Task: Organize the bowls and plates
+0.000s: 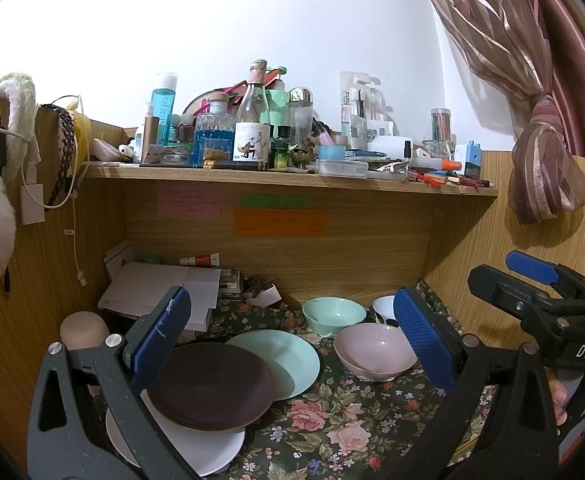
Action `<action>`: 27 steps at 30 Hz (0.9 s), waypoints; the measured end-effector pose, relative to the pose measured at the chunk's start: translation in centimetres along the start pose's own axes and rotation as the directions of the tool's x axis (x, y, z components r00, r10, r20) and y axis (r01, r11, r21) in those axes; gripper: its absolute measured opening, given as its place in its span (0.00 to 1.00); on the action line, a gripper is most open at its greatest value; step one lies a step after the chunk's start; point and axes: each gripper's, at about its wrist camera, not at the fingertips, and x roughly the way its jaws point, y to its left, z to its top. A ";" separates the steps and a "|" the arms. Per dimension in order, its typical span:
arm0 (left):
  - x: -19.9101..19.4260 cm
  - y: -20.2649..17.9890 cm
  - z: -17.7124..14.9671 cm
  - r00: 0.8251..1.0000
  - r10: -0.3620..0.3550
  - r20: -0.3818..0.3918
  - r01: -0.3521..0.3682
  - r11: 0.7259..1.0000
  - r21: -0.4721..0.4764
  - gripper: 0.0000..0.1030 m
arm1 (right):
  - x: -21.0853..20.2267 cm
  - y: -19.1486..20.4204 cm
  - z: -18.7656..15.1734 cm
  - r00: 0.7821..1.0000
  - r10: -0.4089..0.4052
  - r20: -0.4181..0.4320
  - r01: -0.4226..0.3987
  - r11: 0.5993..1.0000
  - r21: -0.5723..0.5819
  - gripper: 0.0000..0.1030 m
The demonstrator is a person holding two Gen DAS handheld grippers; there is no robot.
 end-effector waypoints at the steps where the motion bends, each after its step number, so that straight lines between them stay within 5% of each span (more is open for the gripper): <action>1: 0.0 0.0 0.0 1.000 0.000 0.000 0.000 1.000 0.000 1.00 | 0.0 0.0 0.0 1.000 0.001 0.000 -0.001 1.000 0.000 1.00; 27: 2.7 0.9 -1.5 0.998 0.010 -0.057 -0.011 1.000 -0.010 1.00 | 2.9 -0.1 -1.1 0.998 0.008 -0.067 -0.006 1.000 0.020 1.00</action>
